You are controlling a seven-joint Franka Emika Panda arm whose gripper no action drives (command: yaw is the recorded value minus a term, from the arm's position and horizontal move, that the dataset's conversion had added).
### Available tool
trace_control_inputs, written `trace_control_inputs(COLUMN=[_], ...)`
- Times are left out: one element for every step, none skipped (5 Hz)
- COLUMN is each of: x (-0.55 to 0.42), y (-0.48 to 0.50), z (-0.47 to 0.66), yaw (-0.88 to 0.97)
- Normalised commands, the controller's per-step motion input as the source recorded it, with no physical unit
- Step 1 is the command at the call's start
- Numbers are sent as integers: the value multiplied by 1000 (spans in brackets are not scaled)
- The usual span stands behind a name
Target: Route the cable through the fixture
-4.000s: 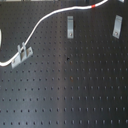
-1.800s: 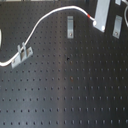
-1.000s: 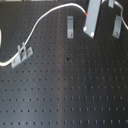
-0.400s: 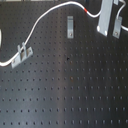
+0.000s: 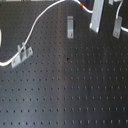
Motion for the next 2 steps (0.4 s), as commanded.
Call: trace_control_inputs(x=[-392, 0], y=[-243, 0], z=[175, 31], yaw=[111, 0])
